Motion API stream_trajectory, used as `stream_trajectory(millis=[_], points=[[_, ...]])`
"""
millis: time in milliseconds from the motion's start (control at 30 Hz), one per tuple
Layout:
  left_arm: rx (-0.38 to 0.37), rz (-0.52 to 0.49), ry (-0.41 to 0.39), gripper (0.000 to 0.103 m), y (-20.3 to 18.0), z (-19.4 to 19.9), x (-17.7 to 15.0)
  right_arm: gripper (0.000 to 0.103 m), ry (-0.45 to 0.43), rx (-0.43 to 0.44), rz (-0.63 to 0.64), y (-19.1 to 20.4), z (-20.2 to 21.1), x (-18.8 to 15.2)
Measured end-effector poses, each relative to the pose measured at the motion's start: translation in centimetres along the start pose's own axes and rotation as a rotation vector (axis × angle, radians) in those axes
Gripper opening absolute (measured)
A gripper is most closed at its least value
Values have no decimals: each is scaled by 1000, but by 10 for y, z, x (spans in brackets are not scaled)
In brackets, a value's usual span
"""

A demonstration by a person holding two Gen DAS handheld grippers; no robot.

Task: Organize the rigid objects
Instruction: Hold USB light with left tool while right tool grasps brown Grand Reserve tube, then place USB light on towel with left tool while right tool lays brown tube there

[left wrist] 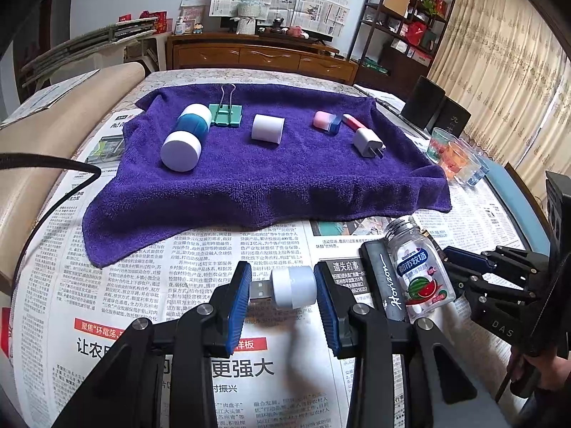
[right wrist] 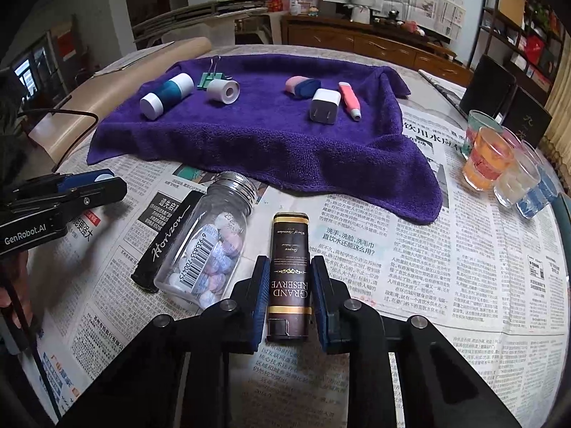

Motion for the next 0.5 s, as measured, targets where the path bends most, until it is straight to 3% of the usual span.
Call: stream_trajectory(millis=[500], points=[[4, 3, -10, 34, 1, 4, 3, 23, -1, 27, -18, -1, 6, -5]])
Point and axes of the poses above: each gripper's, at about its wrist camera, not at the fingertips, and z roughly against the way its jaws point, y to its left, x to its top, the point moved 10 cm from there along -z, roughly the way its jaws point, and after that the axes turned 3 degrees about -x, right-handed, at the moved point
